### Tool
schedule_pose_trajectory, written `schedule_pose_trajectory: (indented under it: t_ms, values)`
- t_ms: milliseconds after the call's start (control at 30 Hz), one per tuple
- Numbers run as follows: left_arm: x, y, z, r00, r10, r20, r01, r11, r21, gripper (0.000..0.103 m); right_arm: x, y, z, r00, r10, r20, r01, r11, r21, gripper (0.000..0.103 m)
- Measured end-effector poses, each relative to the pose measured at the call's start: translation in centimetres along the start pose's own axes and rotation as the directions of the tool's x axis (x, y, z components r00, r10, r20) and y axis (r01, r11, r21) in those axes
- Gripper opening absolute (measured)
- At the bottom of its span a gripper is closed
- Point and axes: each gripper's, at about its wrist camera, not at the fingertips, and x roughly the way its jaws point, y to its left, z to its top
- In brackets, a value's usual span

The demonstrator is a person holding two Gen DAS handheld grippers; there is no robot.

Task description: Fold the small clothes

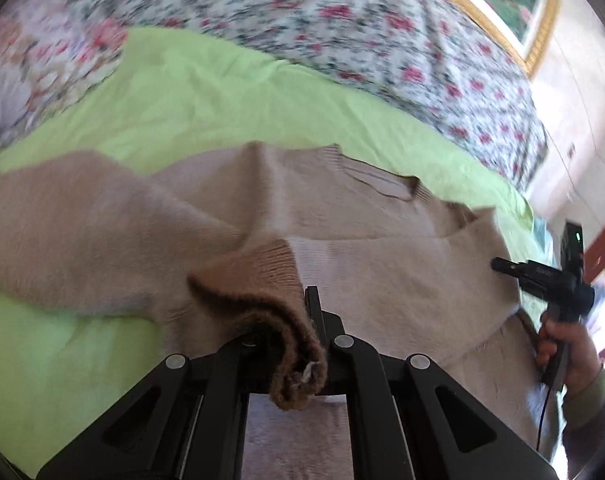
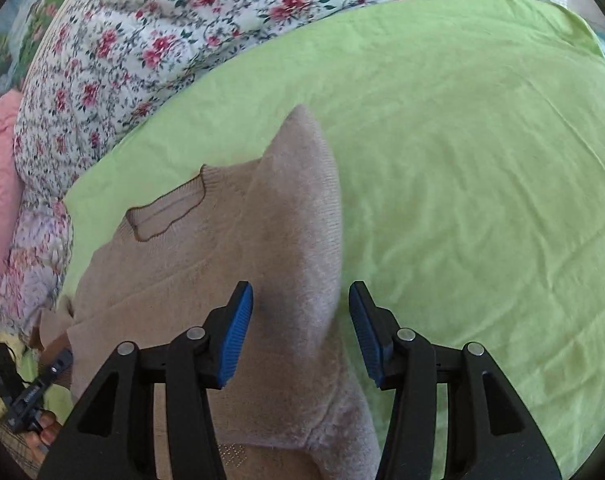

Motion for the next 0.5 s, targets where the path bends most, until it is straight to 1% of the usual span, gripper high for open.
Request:
schedule_pose_trajectory:
  t_ms: [33,100,167,233,300,367,400,467,500]
  values:
    - [-0.1,-0.7,0.1,1.000,-0.002,0.006,0.002,1.000,0.021,0.005,-0.1,0.0,0.1,1.000,-0.014,0.004,0.014,1.000,-0.007,0.009]
    - [-0.5,-1.9,0.6,0.999,-0.017,0.028,0.016,0.998,0.059,0.005,-1.4,-0.5,0.7,0.997,-0.031,0.065,0.031,1.000,0.007,0.009]
    - [-0.3,-2.8,1.1,0.999,-0.012,0.042,0.008,0.996,0.087,0.005,-2.3,-1.5,1.3,0.994,-0.036,0.102,0.032,0.999,0.039,0.008]
    - [0.8,-2.7,1.3,1.000,0.008,0.024,-0.011,0.996,0.091,0.005,-1.9,-2.0,1.4,0.995,-0.045,0.087,0.041,0.998,0.040,0.008]
    - [1.8,-1.7,1.2,1.000,0.028,-0.004,-0.028,0.997,0.067,0.005,-1.0,-2.2,0.9,0.996,-0.062,0.062,0.060,0.998,0.027,0.008]
    - [2.4,-0.5,1.0,0.999,0.019,-0.037,-0.018,0.999,0.037,0.006,-0.4,-2.7,0.5,0.997,-0.061,0.047,0.059,0.997,0.048,0.008]
    - [2.1,-0.2,0.9,0.999,0.009,-0.043,-0.008,0.999,0.032,0.008,-0.3,-2.9,0.4,0.998,-0.053,0.044,0.050,0.997,0.060,0.009]
    - [1.6,0.0,0.7,0.999,0.015,-0.036,-0.014,0.999,0.046,0.014,-0.6,-3.1,0.4,0.997,-0.047,0.055,0.043,0.996,0.074,0.009]
    - [1.2,0.0,0.5,0.999,0.021,-0.033,-0.019,0.998,0.059,0.015,-0.8,-3.1,0.4,0.997,-0.051,0.058,0.047,0.996,0.073,0.014]
